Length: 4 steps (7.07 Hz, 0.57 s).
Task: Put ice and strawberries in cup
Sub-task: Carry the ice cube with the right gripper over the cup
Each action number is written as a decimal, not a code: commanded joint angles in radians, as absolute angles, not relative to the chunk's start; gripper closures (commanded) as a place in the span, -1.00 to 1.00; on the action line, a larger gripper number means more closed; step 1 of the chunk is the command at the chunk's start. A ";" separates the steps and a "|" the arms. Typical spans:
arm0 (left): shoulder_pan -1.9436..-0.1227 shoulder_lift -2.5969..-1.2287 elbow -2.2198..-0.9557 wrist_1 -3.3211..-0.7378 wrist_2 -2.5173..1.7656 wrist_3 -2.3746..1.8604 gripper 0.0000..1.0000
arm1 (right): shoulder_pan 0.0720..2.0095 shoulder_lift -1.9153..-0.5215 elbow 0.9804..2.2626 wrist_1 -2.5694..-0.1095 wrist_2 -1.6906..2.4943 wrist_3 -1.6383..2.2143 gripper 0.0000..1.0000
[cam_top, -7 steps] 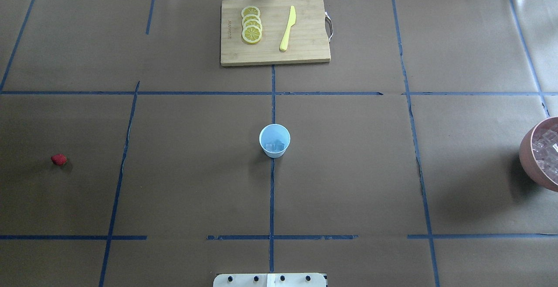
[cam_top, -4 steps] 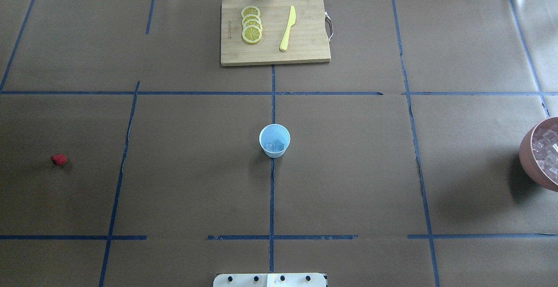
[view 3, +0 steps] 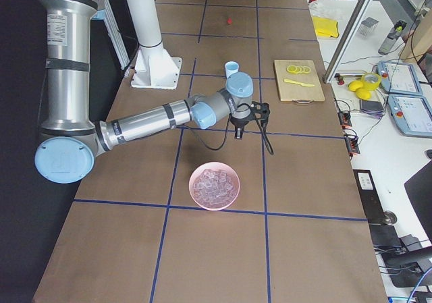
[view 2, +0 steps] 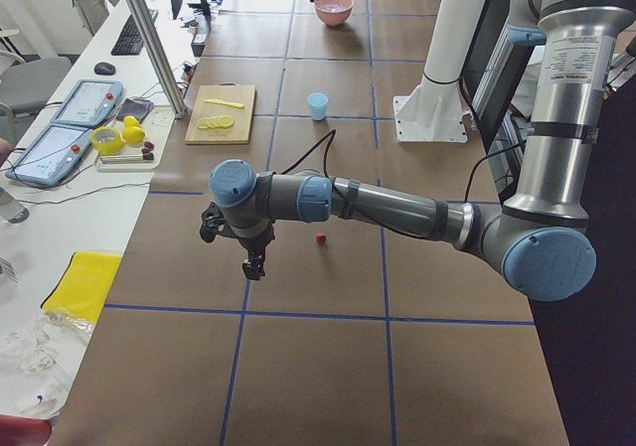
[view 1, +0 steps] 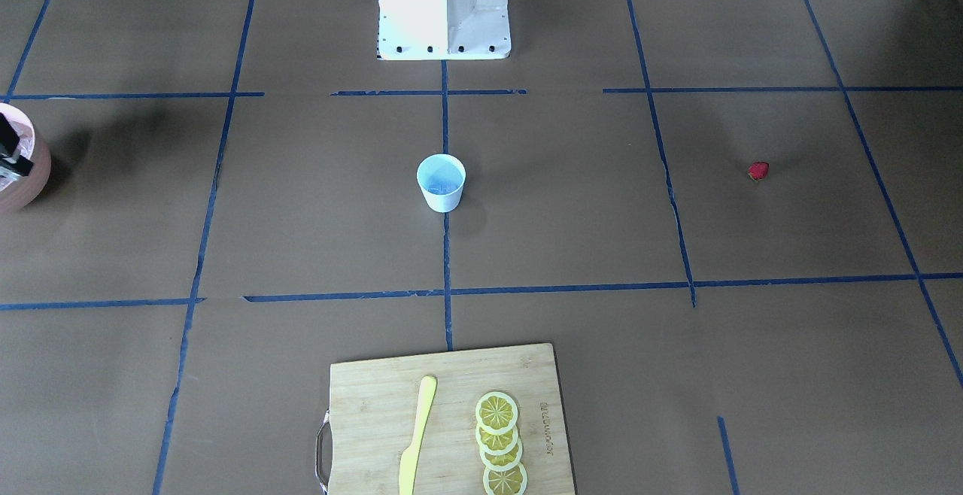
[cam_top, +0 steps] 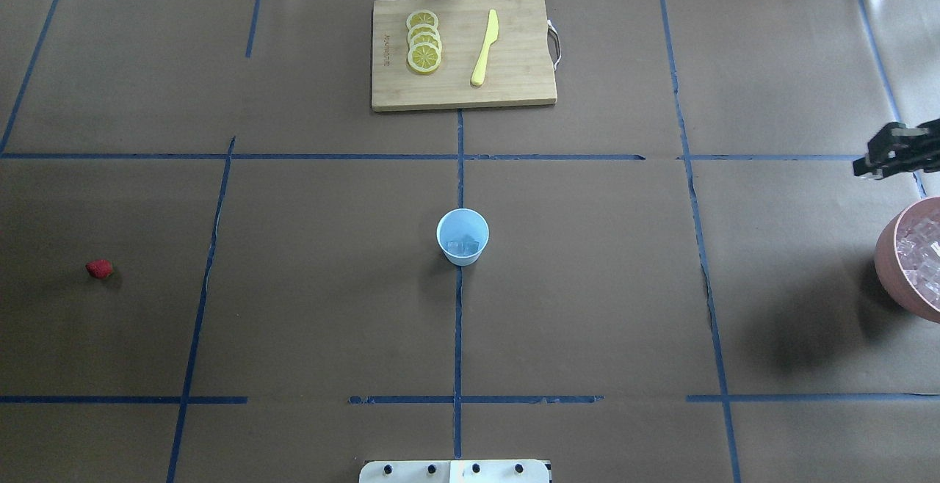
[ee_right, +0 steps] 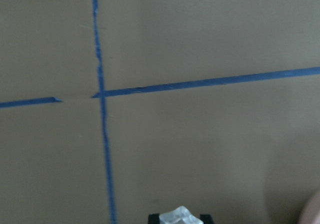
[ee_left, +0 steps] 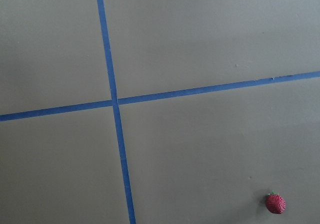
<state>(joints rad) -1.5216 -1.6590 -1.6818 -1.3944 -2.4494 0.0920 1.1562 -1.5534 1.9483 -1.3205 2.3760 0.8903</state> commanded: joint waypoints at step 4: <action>-1.520 -1.629 -1.709 -1.396 -2.501 0.087 -1.00 | 0.645 -1.046 1.855 -1.331 2.041 1.715 1.00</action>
